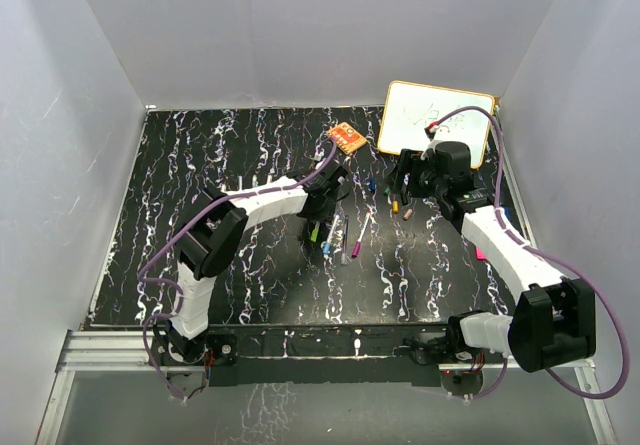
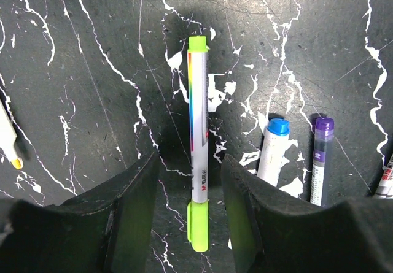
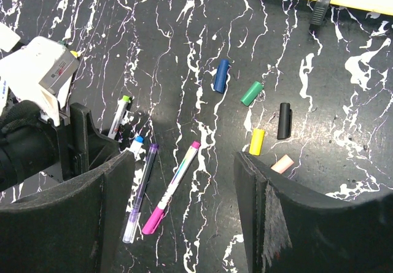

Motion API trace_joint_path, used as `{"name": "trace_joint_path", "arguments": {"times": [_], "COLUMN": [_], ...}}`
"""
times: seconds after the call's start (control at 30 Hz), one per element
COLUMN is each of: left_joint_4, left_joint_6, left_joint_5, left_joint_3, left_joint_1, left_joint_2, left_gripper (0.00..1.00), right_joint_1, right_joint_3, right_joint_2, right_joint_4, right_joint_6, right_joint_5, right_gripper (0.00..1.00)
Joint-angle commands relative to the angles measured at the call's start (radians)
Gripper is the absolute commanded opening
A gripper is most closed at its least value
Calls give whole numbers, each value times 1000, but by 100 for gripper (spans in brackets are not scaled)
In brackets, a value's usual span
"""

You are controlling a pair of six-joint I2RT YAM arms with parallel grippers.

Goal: Open the pen caps

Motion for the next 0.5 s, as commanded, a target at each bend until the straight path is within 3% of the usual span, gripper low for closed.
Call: {"name": "trace_joint_path", "arguments": {"times": [0.0,0.17,0.23,0.33,0.47], "left_joint_4": [-22,-33,-35,-39,-47], "left_joint_6": [-14,-25,-29,-31,-34], "left_joint_5": [-24,-11,-7,0,-11], "left_joint_3": [9,-16,-26,-40,-50], "left_joint_1": [-12,-15,-15,-15,-15], "left_joint_2": [8,27,33,43,47], "left_gripper": [43,37,29,4,0], "right_joint_1": [-1,-1,-1,-1,-2], "right_joint_3": [4,3,2,1,-10], "right_joint_2": [-44,-48,-45,-45,-43], "right_joint_4": [45,44,43,43,51], "right_joint_6": [-1,-1,-1,0,-3], "right_joint_5": [-8,-11,-15,-16,-36], "right_gripper": [64,64,64,63,59]}}
